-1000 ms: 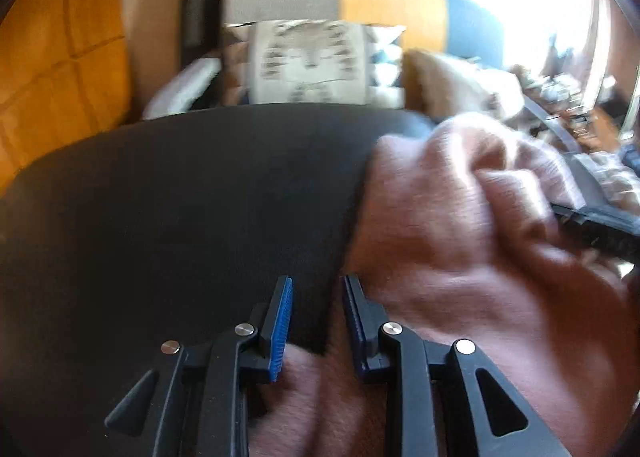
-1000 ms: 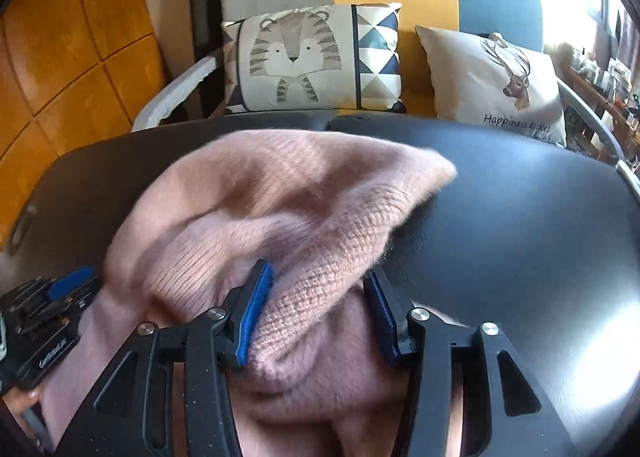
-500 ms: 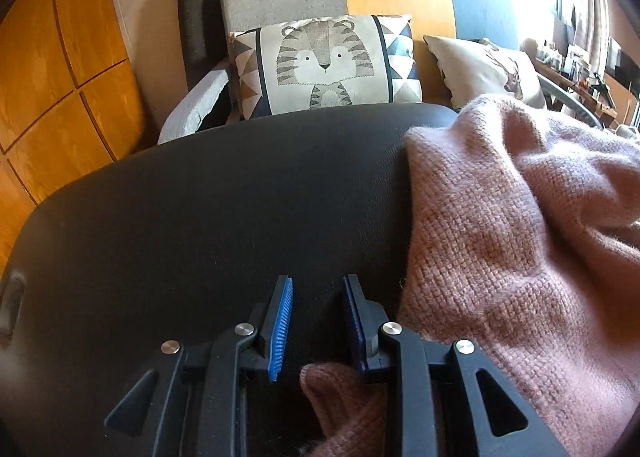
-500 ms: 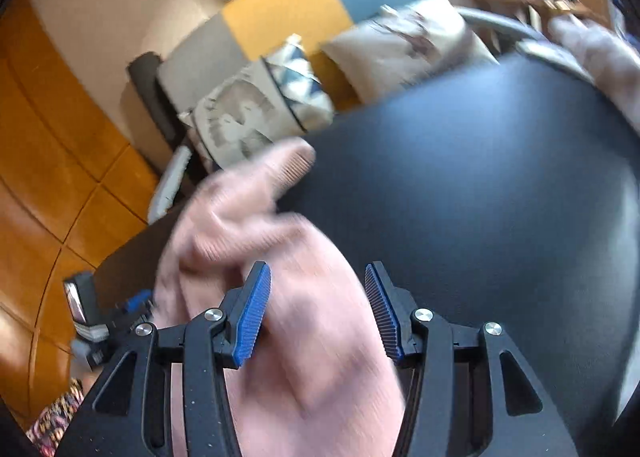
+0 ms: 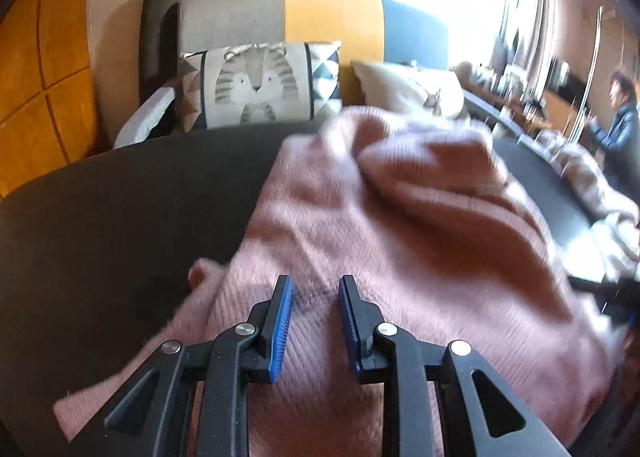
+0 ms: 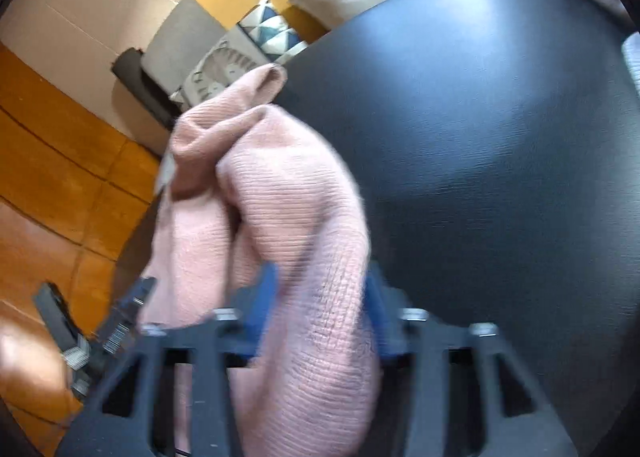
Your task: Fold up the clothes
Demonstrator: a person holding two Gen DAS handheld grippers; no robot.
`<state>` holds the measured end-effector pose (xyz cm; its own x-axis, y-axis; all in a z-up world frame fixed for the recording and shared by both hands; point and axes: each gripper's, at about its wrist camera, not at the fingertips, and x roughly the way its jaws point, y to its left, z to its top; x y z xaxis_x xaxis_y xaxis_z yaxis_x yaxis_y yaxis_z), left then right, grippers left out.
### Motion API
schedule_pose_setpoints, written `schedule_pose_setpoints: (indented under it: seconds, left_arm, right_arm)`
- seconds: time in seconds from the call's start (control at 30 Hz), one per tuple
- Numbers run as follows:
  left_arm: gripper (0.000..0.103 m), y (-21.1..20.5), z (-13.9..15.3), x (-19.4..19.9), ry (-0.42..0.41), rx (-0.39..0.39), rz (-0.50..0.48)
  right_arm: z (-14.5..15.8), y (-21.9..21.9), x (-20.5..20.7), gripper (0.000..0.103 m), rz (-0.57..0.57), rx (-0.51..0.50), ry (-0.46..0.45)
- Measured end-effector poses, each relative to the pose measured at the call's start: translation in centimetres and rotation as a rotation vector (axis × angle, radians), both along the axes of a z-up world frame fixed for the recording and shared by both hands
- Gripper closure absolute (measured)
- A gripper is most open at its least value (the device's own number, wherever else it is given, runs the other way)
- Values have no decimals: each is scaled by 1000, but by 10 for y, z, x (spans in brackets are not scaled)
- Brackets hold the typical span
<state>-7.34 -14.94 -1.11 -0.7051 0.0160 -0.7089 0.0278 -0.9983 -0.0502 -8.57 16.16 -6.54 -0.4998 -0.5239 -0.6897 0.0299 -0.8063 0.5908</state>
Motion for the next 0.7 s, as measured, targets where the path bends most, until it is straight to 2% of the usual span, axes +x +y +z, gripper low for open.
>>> schedule_pose_setpoints:
  seconds: [0.13,0.23,0.33,0.43,0.53,0.63,0.7]
  left_arm:
    - [78,3,-5,13,20,-55,-13]
    - [77,5,-5,20,39,-46,-16]
    - [77,2,-5,21,39,-32,-14]
    - [77,1,-6,22,46,-22,-10]
    - [77,-3,-6,23,49,5,-4]
    - [77,-12,-7,23,52,55,10]
    - [77,-17,-7,23,52,89,11]
  right_arm:
    - [13,-16,-5,89,4,-16,34]
    - [46,-48,-6,89,58,46,153]
    - [84,-103,5,89,194,159,315]
    - [96,-165,20,89,351,221,424]
    - [89,-214,35,89,472,253,460]
    - [73,-246,34,89,527,250,414]
    - [64,-242,38,83,525,222,377]
